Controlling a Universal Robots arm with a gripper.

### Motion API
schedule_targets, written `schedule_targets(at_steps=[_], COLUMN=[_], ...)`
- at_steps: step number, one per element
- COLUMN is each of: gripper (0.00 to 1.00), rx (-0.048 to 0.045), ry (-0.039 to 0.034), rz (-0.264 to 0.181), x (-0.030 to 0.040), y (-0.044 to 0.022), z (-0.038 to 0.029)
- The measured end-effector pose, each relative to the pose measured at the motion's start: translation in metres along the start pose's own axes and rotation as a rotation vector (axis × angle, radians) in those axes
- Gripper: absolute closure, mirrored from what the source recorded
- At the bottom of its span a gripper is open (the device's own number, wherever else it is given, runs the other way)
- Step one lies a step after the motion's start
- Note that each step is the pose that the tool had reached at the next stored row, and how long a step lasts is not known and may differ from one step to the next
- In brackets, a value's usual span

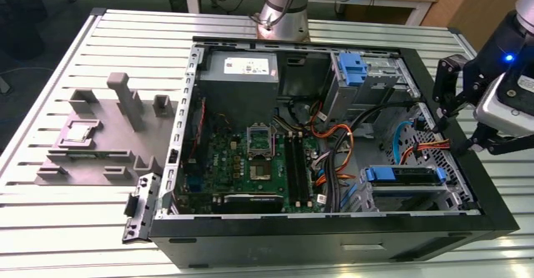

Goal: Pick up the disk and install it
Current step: 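Insert the first disk wire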

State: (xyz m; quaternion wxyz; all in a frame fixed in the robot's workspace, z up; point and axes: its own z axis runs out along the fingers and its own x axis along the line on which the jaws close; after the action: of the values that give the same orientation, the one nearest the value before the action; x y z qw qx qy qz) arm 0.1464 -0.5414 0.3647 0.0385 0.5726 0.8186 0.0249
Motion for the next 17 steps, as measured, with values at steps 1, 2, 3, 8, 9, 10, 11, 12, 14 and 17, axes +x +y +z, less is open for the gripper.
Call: schedule_targets(at_steps=[1, 2, 3, 8, 9, 10, 11, 12, 14, 17], gripper=[0.53, 0.53, 0.53, 0.53, 0.53, 0.53, 0.53, 0.53, 0.53, 0.53], rx=[-0.0044, -0.007, -0.0081, -0.0109, -0.0115, -0.0123, -0.0133, -0.0142, -0.0151, -0.015], ry=[-0.0003, 0.0, 0.0006, 0.0065, 0.008, 0.0093, 0.0106, 0.0119, 0.0135, 0.0134], rz=[-0.013, -0.027, -0.04, -0.119, -0.136, -0.153, -0.169, -0.184, -0.203, -0.205], x=[0.0, 0.0, 0.0, 0.0, 0.0, 0.0, 0.0001, 0.0001, -0.0002, -0.0003], y=[0.0, 0.0001, 0.0001, -0.0001, -0.0001, -0.0001, 0.0, 0.0, 0.0005, 0.0009], z=[0.0003, 0.0004, 0.0005, 0.0005, 0.0005, 0.0005, 0.0006, 0.0008, 0.001, 0.0011])
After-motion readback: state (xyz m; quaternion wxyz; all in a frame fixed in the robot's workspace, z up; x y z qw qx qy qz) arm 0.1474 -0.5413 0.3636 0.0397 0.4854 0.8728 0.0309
